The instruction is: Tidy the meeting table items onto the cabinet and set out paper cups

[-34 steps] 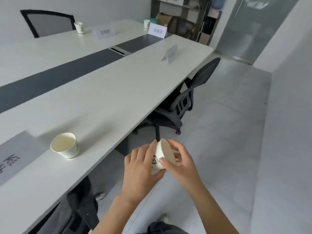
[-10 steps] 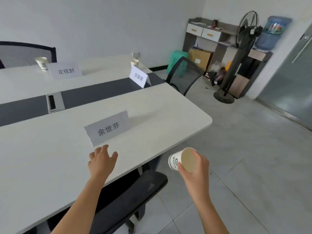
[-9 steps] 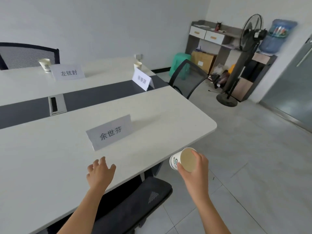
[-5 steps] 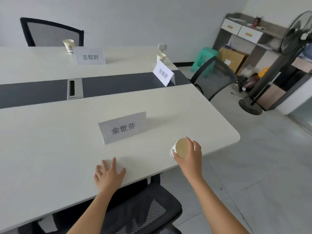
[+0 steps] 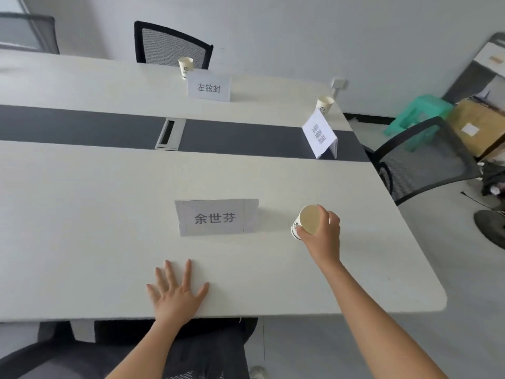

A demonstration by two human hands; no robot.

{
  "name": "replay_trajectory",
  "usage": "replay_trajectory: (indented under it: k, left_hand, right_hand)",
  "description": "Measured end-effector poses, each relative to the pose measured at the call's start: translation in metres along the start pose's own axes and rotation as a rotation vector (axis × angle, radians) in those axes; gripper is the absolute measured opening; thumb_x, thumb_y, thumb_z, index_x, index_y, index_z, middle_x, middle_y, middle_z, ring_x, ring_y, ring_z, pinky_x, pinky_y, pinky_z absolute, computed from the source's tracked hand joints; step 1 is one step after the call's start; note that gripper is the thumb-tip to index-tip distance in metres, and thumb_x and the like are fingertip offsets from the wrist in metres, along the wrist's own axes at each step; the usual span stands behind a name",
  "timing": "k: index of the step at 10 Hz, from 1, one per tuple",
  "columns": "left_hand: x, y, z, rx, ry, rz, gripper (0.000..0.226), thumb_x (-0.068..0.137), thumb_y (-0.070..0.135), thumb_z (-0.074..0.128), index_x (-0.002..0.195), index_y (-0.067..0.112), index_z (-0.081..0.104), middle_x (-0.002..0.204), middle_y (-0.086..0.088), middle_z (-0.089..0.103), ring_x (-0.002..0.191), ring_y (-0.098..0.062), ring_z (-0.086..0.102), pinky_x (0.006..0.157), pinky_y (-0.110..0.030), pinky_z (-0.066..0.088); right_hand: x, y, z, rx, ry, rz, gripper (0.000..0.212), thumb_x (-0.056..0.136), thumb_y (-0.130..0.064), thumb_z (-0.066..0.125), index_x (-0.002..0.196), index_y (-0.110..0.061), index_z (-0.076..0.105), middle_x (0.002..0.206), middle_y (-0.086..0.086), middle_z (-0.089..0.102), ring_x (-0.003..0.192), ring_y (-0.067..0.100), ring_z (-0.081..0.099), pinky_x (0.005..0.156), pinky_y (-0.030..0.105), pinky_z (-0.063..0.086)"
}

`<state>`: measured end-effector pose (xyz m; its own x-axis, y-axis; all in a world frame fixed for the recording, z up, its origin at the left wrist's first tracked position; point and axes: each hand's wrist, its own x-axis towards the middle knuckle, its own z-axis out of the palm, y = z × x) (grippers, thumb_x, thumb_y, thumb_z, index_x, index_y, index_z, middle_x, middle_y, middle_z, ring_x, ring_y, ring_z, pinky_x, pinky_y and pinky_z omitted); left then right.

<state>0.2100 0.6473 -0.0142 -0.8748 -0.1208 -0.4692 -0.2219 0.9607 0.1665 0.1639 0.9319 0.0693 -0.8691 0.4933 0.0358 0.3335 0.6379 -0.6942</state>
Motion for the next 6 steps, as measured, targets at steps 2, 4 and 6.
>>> replay_trajectory:
  k: [2, 4, 6]
  left_hand:
    - [-0.001, 0.002, -0.001, -0.014, -0.008, -0.031, 0.074, 0.085, 0.067, 0.023, 0.14, 0.036, -0.016, 0.151, -0.01, -0.025, 0.139, -0.031, -0.024, 0.113, -0.049, -0.009]
    - [0.001, 0.001, 0.0, -0.015, 0.004, -0.048, 0.075, 0.084, 0.068, 0.024, 0.141, 0.037, -0.014, 0.152, -0.009, -0.025, 0.138, -0.03, -0.024, 0.114, -0.049, -0.009]
    - [0.001, 0.002, 0.001, -0.011, 0.007, -0.05, 0.075, 0.084, 0.068, 0.025, 0.14, 0.038, -0.014, 0.151, -0.009, -0.026, 0.139, -0.029, -0.024, 0.113, -0.049, -0.009]
  right_hand:
    - [0.015, 0.012, 0.019, -0.083, -0.163, -0.096, 0.064, 0.078, -0.024, 0.066, 0.133, -0.019, 0.034, 0.14, 0.012, 0.029, 0.124, 0.031, 0.035, 0.087, 0.038, 0.043]
    - [0.016, 0.021, 0.025, -0.143, -0.246, -0.128, 0.068, 0.077, -0.027, 0.067, 0.135, -0.019, 0.032, 0.141, 0.013, 0.028, 0.125, 0.032, 0.035, 0.087, 0.039, 0.046]
    - [0.018, 0.015, 0.005, -0.149, -0.217, -0.181, 0.07, 0.077, -0.034, 0.067, 0.136, -0.019, 0.033, 0.148, 0.016, 0.019, 0.134, 0.032, 0.019, 0.101, 0.04, 0.034]
